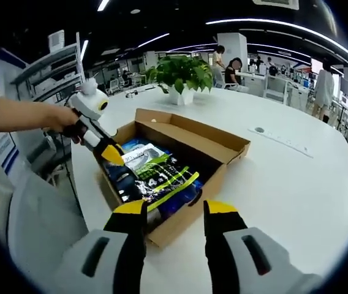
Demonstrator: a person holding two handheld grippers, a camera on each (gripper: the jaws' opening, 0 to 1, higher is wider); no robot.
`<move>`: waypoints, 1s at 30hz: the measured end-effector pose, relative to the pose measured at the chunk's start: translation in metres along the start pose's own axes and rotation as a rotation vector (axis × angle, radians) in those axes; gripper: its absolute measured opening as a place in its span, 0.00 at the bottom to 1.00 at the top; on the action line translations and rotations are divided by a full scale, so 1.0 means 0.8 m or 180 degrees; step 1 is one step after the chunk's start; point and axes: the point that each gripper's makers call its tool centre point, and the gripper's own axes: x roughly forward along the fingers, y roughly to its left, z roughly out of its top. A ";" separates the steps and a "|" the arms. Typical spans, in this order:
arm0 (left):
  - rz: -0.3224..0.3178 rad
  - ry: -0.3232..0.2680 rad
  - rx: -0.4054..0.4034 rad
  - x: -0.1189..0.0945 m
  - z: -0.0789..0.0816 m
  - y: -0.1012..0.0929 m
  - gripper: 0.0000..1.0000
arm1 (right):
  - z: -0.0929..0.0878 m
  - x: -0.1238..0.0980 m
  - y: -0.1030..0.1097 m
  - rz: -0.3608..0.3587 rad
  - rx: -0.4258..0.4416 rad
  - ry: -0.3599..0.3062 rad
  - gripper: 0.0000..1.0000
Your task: Operate the shoe box by opening the lid, removing the specified soft item, and placing it in the target area until the item is outside and the box remains undamaged.
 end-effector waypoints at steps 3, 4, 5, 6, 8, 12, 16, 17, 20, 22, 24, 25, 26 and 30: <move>-0.0025 -0.0023 -0.0053 0.001 0.001 -0.001 0.16 | 0.001 0.003 0.007 0.0060 0.0066 -0.0017 0.32; -0.0023 -0.0029 -0.0054 0.001 0.001 -0.001 0.15 | 0.002 0.006 0.009 0.0074 0.0074 -0.0008 0.33; -0.0022 -0.0035 -0.0054 0.001 0.001 -0.001 0.13 | 0.002 0.008 0.012 0.0088 0.0082 0.0001 0.33; -0.0006 -0.0044 -0.0038 0.000 0.002 0.000 0.11 | 0.003 0.010 0.014 0.0099 0.0085 0.0000 0.32; 0.0006 -0.0052 -0.0015 -0.001 0.002 0.000 0.07 | 0.005 0.013 0.018 0.0132 0.0100 0.0001 0.31; -0.0023 -0.0103 -0.0055 -0.004 0.003 -0.002 0.01 | 0.006 0.025 0.027 0.0196 0.0131 0.0069 0.31; 0.0061 -0.0151 0.0017 -0.010 0.004 0.004 0.00 | 0.011 0.035 0.033 0.0235 0.0141 0.0092 0.31; 0.0080 -0.0157 0.0058 -0.013 0.004 0.006 0.00 | 0.011 0.037 0.034 0.0241 0.0134 0.0097 0.31; 0.0164 -0.0174 0.0107 -0.021 0.004 0.016 0.00 | 0.013 0.047 0.040 0.0299 0.0159 0.0145 0.31; 0.0190 -0.0192 0.0134 -0.024 0.005 0.019 0.00 | 0.012 0.053 0.043 0.0321 0.0155 0.0178 0.30; 0.0207 -0.0212 0.0138 -0.028 0.006 0.022 0.00 | 0.011 0.059 0.045 0.0342 0.0134 0.0215 0.29; 0.0223 -0.0223 0.0167 -0.029 0.007 0.023 0.00 | 0.011 0.063 0.047 0.0352 0.0118 0.0238 0.29; 0.0232 -0.0224 0.0177 -0.029 0.007 0.024 0.00 | 0.011 0.064 0.048 0.0356 0.0113 0.0244 0.29; 0.0279 -0.0244 0.0309 -0.035 0.010 0.029 0.00 | 0.005 0.076 0.052 0.0409 0.0130 0.0366 0.29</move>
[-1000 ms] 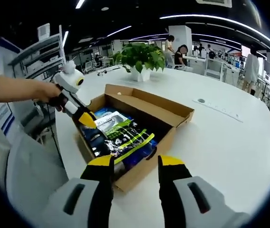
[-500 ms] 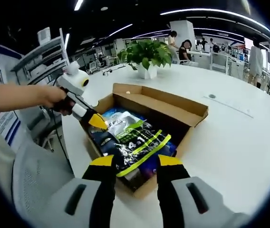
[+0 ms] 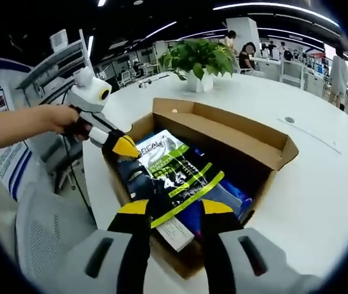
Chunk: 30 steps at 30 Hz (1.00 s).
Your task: Operate the shoe box by opening the lid, removing the specified soft item, and placing it in the target area until the item is outside and the box remains undamaged.
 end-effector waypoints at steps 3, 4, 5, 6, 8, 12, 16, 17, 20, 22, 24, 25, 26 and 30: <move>0.0024 -0.0023 0.0018 -0.004 0.002 0.005 0.00 | -0.003 0.007 0.001 0.0015 -0.0007 0.0087 0.27; 0.0025 -0.0033 0.0023 -0.005 0.002 0.007 0.00 | -0.006 0.010 0.002 0.0022 -0.0040 0.0141 0.26; 0.0028 -0.0041 0.0022 -0.005 0.002 0.008 0.00 | -0.008 0.012 0.002 0.0019 -0.0060 0.0178 0.26; 0.0032 -0.0049 0.0013 -0.006 0.002 0.008 0.00 | -0.010 0.015 0.003 0.0035 -0.0058 0.0224 0.26; 0.0032 -0.0063 0.0018 -0.006 0.003 0.008 0.00 | -0.010 0.020 0.004 0.0063 -0.0018 0.0244 0.25; 0.0018 -0.0094 0.0050 -0.007 0.004 0.008 0.00 | -0.010 0.028 0.005 0.0081 0.0043 0.0292 0.25; 0.0008 -0.0094 0.0100 -0.008 0.003 0.008 0.00 | -0.012 0.033 0.006 0.0098 0.0121 0.0329 0.23; 0.0008 -0.0099 0.0107 -0.008 0.004 0.008 0.00 | -0.013 0.035 0.006 0.0099 0.0142 0.0340 0.23; 0.0014 -0.0114 0.0113 -0.008 0.005 0.006 0.00 | -0.016 0.035 0.009 0.0106 0.0209 0.0364 0.22; 0.0027 -0.0118 0.0114 -0.009 0.006 0.006 0.00 | -0.015 0.035 0.010 0.0092 0.0234 0.0348 0.21; 0.0039 -0.0132 0.0104 -0.009 0.007 0.005 0.00 | -0.013 0.034 0.011 0.0083 0.0237 0.0325 0.20; 0.0043 -0.0134 0.0105 -0.010 0.008 0.005 0.00 | -0.011 0.033 0.012 0.0081 0.0242 0.0305 0.20; 0.0051 -0.0141 0.0110 -0.010 0.009 0.004 0.00 | -0.008 0.032 0.013 0.0077 0.0264 0.0271 0.20; 0.0074 -0.0145 0.0117 -0.011 0.011 0.002 0.00 | 0.001 0.027 0.013 0.0058 0.0316 0.0167 0.17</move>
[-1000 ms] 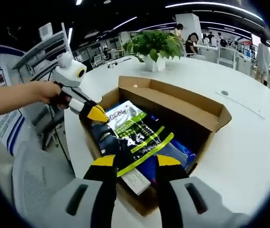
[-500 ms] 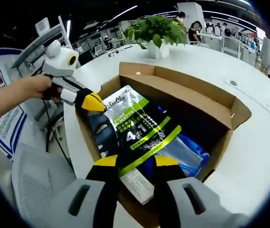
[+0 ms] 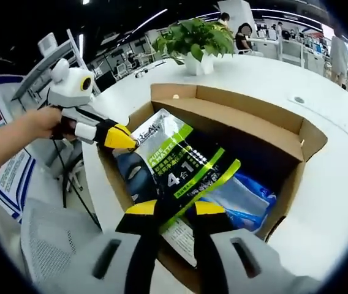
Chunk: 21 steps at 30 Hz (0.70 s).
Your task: Operate the shoe box by opening the lid, removing the specified soft item, and placing it in the target area until the item is outside and the box remains undamaged.
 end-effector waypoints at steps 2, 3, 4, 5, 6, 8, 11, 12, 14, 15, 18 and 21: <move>0.0002 -0.0018 -0.0005 -0.001 0.003 -0.003 0.00 | 0.003 -0.003 -0.002 -0.0033 0.0004 -0.0036 0.14; 0.0001 -0.0022 -0.0005 -0.002 0.004 -0.004 0.00 | 0.003 -0.003 -0.003 -0.0038 0.0000 -0.0041 0.12; 0.0005 -0.0030 -0.0012 -0.003 0.005 -0.005 0.00 | 0.004 -0.005 -0.004 -0.0053 -0.0006 -0.0054 0.09; 0.0008 -0.0032 -0.0014 -0.003 0.007 -0.006 0.00 | 0.005 -0.007 -0.007 -0.0083 -0.0010 -0.0069 0.06; 0.0009 -0.0045 -0.0009 -0.004 0.009 -0.008 0.00 | 0.006 -0.009 -0.009 -0.0103 -0.0021 -0.0090 0.04; 0.0000 -0.0062 -0.0027 -0.005 0.014 -0.012 0.00 | 0.010 -0.015 -0.011 -0.0103 0.0062 -0.0130 0.04; 0.0014 -0.0056 0.0002 -0.004 0.019 -0.019 0.00 | 0.017 -0.024 -0.015 -0.0123 0.0127 -0.0215 0.03; 0.0019 -0.0055 0.0012 -0.004 0.020 -0.021 0.00 | 0.019 -0.028 -0.016 -0.0133 0.0172 -0.0240 0.03; 0.0024 -0.0050 0.0044 -0.002 0.024 -0.028 0.00 | 0.022 -0.034 -0.021 -0.0165 0.0229 -0.0254 0.02; 0.0023 -0.0045 0.0062 -0.001 0.025 -0.032 0.00 | 0.024 -0.039 -0.023 -0.0184 0.0252 -0.0277 0.02; 0.0021 -0.0035 0.0108 0.001 0.029 -0.040 0.00 | 0.024 -0.050 -0.032 -0.0236 0.0320 -0.0285 0.01; 0.0003 -0.0014 0.0147 0.007 0.034 -0.054 0.00 | 0.025 -0.063 -0.039 -0.0264 0.0385 -0.0313 0.01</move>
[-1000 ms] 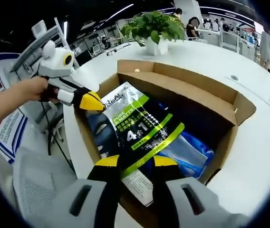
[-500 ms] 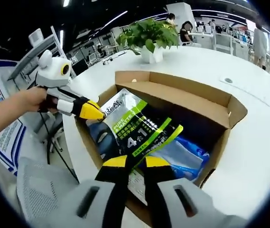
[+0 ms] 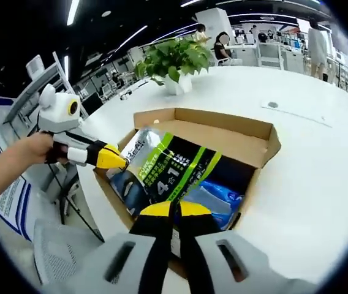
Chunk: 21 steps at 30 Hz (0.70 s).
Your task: Operate the shoe box by opening the lid, removing the specified soft item, and placing it in the target area until the item is outside and the box remains undamaged.
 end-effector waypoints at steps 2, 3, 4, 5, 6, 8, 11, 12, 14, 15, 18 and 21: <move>-0.0009 0.0011 0.0020 0.004 0.003 -0.009 0.00 | 0.001 -0.008 -0.008 -0.0044 0.0078 0.0010 0.00; -0.0023 0.0011 0.0047 0.007 0.006 -0.016 0.00 | 0.002 -0.012 -0.012 -0.0068 0.0080 0.0002 0.00; -0.0032 0.0008 0.0058 0.009 0.008 -0.019 0.00 | 0.003 -0.017 -0.017 -0.0105 0.0095 -0.0008 0.00; -0.0046 0.0019 0.0065 0.013 0.009 -0.025 0.00 | 0.004 -0.021 -0.021 -0.0114 0.0100 -0.0014 0.00; -0.0053 0.0025 0.0080 0.015 0.010 -0.029 0.00 | 0.005 -0.025 -0.024 -0.0125 0.0121 -0.0025 0.00; -0.0086 0.0029 0.0102 0.020 0.014 -0.039 0.00 | 0.007 -0.034 -0.033 -0.0161 0.0208 -0.0044 0.00; -0.0132 0.0028 0.0116 0.027 0.019 -0.051 0.00 | 0.008 -0.046 -0.046 -0.0203 0.0275 -0.0066 0.00; -0.0153 0.0027 0.0108 0.031 0.021 -0.057 0.00 | 0.008 -0.051 -0.051 -0.0233 0.0314 -0.0073 0.00; -0.0178 0.0035 0.0127 0.037 0.024 -0.067 0.00 | 0.008 -0.058 -0.060 -0.0269 0.0360 -0.0082 0.00; -0.0183 0.0034 0.0137 0.040 0.026 -0.070 0.00 | 0.007 -0.061 -0.064 -0.0284 0.0389 -0.0083 0.00; -0.0211 0.0048 0.0151 0.050 0.030 -0.082 0.00 | 0.005 -0.071 -0.076 -0.0342 0.0483 -0.0080 0.00; -0.0252 0.0057 0.0149 0.059 0.034 -0.094 0.00 | 0.001 -0.081 -0.091 -0.0427 0.0559 -0.0060 0.00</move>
